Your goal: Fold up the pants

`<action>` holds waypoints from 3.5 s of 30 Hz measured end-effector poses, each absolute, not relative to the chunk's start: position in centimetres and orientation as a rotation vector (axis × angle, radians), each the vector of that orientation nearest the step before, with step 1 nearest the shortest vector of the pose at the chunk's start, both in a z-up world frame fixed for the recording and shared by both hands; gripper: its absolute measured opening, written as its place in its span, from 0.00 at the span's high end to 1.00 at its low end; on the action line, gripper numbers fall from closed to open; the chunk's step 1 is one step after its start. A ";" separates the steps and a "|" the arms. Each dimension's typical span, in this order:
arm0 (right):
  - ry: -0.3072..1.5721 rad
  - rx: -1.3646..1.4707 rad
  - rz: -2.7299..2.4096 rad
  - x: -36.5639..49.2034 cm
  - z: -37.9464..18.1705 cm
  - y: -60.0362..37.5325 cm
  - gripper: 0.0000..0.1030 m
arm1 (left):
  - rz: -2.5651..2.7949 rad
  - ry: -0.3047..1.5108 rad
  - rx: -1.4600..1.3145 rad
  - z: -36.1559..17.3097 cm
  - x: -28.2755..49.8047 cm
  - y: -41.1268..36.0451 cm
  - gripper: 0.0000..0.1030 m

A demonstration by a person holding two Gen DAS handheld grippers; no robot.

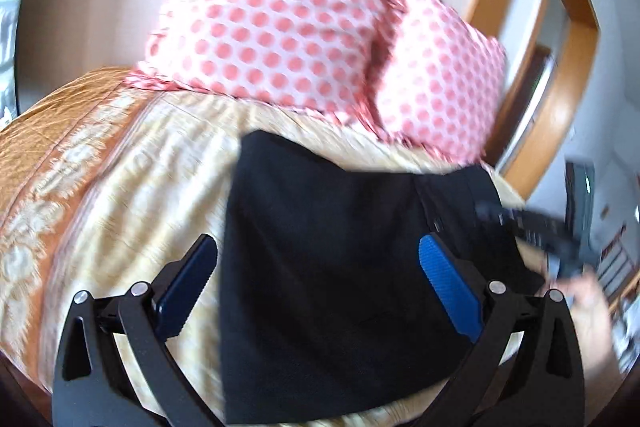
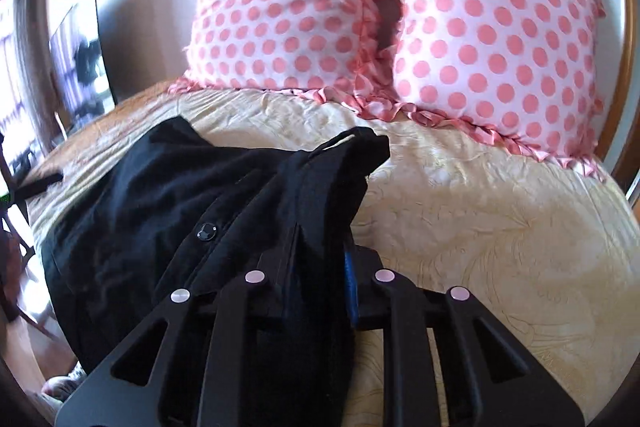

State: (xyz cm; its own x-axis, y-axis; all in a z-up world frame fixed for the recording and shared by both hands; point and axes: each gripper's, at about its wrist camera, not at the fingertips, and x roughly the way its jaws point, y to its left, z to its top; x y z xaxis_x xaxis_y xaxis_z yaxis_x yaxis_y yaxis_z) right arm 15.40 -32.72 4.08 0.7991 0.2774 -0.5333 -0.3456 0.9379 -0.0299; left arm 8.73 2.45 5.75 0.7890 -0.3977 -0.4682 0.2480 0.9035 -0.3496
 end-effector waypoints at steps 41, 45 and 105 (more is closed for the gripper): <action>0.590 0.213 0.437 18.5 3.8 -36.1 0.85 | -0.624 0.897 -0.550 4.1 21.5 5.6 0.93; 0.563 0.213 0.438 20.1 5.0 -35.6 0.85 | -0.609 0.853 -0.546 5.3 22.6 5.1 0.93; 0.545 0.032 0.120 3.7 -1.5 -25.1 0.16 | -0.144 0.592 -0.090 1.2 3.0 -0.4 0.06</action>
